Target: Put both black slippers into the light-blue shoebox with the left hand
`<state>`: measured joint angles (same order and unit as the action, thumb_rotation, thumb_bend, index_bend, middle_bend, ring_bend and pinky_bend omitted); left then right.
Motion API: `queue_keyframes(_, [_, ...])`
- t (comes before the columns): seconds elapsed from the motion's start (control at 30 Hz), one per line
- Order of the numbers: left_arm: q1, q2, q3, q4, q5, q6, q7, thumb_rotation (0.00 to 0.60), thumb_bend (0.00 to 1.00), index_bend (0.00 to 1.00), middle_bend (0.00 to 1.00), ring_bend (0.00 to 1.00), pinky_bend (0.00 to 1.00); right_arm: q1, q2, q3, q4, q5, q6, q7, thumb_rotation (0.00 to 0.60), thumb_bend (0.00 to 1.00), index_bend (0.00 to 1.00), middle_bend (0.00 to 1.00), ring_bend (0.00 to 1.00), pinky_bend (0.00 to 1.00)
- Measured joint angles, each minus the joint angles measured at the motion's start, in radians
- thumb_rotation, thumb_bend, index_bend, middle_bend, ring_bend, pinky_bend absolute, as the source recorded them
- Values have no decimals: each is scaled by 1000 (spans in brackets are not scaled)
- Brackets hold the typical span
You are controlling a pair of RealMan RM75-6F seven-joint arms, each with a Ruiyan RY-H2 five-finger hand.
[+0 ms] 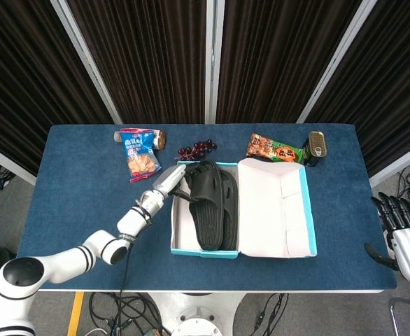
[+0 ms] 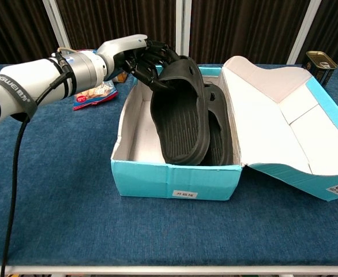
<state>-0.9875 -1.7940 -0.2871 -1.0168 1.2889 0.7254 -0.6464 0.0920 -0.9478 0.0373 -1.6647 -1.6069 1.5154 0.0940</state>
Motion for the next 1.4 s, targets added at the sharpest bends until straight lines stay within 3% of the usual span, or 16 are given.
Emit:
queue_keyframes(0.23, [-7, 6, 0, -14, -50, -45, 95, 600, 97, 347, 504, 338, 452, -3, 1, 0, 0, -1, 4, 0, 600, 132, 0, 36, 0, 0])
queue_keyframes(0.37, [-8, 13, 8, -28, -71, -52, 184, 600, 93, 229, 339, 184, 437, -2, 1, 0, 0, -2, 3, 2, 600, 132, 0, 36, 0, 0])
queue_keyframes(0.5, [-3, 19, 16, -48, -73, -23, 261, 600, 94, 149, 140, 24, 265, -1, 0, 0, 3, -6, 3, 4, 600, 132, 0, 37, 0, 0])
queue_keyframes(0.57, [0, 22, 23, -52, -64, -1, 306, 600, 93, 128, 82, 0, 186, -1, 0, 0, 4, -9, 5, 7, 600, 133, 0, 37, 0, 0])
queue_keyframes(0.73, [-1, 55, 43, -86, -49, 18, 431, 600, 93, 81, 15, 0, 147, -3, 1, -1, 9, -11, 10, 15, 600, 134, 0, 36, 0, 0])
queue_keyframes(0.97, [3, 170, 58, -237, -54, 54, 656, 600, 93, 80, 0, 0, 115, -13, 0, -3, 20, -18, 28, 26, 600, 135, 0, 36, 0, 0])
queue_keyframes(1.13, [21, 288, 59, -406, -54, 88, 723, 600, 98, 156, 40, 0, 115, -16, -5, -4, 30, -19, 31, 35, 600, 135, 0, 37, 0, 0])
queue_keyframes(1.27, [33, 403, 58, -548, -28, 104, 733, 600, 206, 230, 98, 0, 114, -13, -10, -4, 36, -22, 29, 39, 600, 134, 0, 36, 0, 0])
queue_keyframes(1.4, [20, 453, 64, -592, 25, 72, 719, 600, 356, 261, 128, 0, 113, -10, -12, -4, 37, -25, 26, 38, 600, 135, 0, 36, 0, 0])
